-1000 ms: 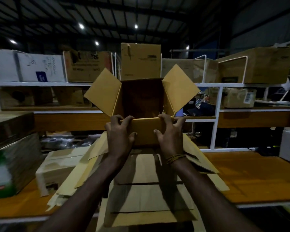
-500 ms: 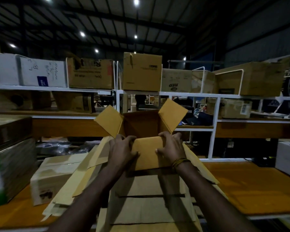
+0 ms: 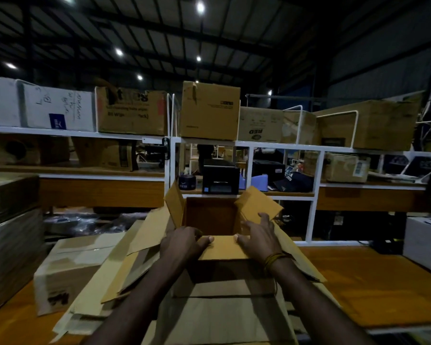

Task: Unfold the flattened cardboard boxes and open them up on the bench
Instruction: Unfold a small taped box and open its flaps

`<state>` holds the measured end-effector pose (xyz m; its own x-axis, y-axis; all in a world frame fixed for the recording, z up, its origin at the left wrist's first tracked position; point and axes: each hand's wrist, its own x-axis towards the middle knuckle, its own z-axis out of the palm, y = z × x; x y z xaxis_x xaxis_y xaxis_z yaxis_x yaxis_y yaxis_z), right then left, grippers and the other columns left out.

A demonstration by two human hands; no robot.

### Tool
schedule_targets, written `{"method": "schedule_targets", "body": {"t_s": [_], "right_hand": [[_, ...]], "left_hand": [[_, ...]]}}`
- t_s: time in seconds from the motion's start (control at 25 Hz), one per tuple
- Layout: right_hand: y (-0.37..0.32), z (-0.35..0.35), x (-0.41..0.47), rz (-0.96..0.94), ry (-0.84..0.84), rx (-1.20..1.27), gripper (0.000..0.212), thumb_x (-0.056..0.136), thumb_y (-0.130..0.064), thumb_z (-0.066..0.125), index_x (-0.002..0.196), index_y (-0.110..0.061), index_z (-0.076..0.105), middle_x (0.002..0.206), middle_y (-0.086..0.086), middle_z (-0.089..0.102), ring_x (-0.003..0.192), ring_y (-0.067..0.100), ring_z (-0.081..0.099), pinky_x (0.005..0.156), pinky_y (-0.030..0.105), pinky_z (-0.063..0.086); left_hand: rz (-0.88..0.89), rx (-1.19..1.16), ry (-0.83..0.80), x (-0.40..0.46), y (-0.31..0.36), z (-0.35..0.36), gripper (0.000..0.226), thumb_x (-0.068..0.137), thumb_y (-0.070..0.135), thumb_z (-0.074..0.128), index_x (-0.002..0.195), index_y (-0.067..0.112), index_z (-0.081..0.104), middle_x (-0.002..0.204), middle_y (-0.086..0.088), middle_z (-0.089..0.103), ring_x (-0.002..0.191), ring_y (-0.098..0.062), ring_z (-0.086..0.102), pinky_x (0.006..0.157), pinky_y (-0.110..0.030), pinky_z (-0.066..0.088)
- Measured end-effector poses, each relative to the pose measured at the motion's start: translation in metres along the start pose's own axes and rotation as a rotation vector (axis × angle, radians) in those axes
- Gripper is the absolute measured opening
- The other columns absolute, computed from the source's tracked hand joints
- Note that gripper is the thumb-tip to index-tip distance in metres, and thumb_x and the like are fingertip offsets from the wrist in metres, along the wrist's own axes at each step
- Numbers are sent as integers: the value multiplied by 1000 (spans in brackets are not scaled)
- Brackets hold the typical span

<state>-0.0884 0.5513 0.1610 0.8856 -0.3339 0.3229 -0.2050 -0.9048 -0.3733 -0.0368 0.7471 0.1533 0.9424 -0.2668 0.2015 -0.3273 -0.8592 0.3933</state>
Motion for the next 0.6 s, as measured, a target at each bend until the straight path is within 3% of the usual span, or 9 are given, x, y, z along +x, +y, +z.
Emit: {"method": "schedule_targets", "body": {"t_s": [0.12, 0.24, 0.32, 0.44, 0.6], "right_hand": [[3, -6, 2, -73, 101, 116, 40, 94, -45, 58, 130, -27, 60, 144, 5, 41, 129, 22, 43, 104, 38, 41], [-1, -18, 7, -172, 255, 283, 30, 97, -46, 53, 114, -27, 67, 112, -6, 64, 100, 9, 56, 75, 23, 45], [-5, -24, 11, -221, 227, 294, 31, 98, -49, 47, 107, -29, 68, 96, -11, 64, 87, 6, 58, 62, 17, 39], [-3, -23, 20, -186, 107, 236, 37, 100, -51, 39, 102, -28, 67, 89, -9, 61, 78, 5, 54, 57, 19, 34], [2, -21, 35, -126, -2, 190, 46, 101, -49, 39, 76, -20, 64, 74, 0, 59, 67, 13, 54, 58, 26, 38]], "left_hand": [[-14, 38, 62, 0, 7, -12, 50, 87, 73, 44, 105, 31, 66, 97, 7, 67, 87, -10, 61, 83, -36, 51], [48, 7, 144, 0, 21, -22, 47, 90, 71, 42, 92, 30, 65, 85, 9, 66, 77, -6, 62, 77, -31, 54], [64, -39, 133, 2, 28, -22, 51, 92, 69, 37, 86, 28, 65, 79, 8, 66, 72, -6, 62, 72, -29, 53], [58, -7, 221, 10, 31, -24, 54, 94, 68, 33, 81, 27, 65, 71, 8, 63, 65, -5, 60, 59, -24, 45], [64, -2, 222, 28, 32, -21, 52, 96, 65, 35, 79, 25, 66, 72, 7, 64, 66, -7, 62, 67, -29, 56]]}}
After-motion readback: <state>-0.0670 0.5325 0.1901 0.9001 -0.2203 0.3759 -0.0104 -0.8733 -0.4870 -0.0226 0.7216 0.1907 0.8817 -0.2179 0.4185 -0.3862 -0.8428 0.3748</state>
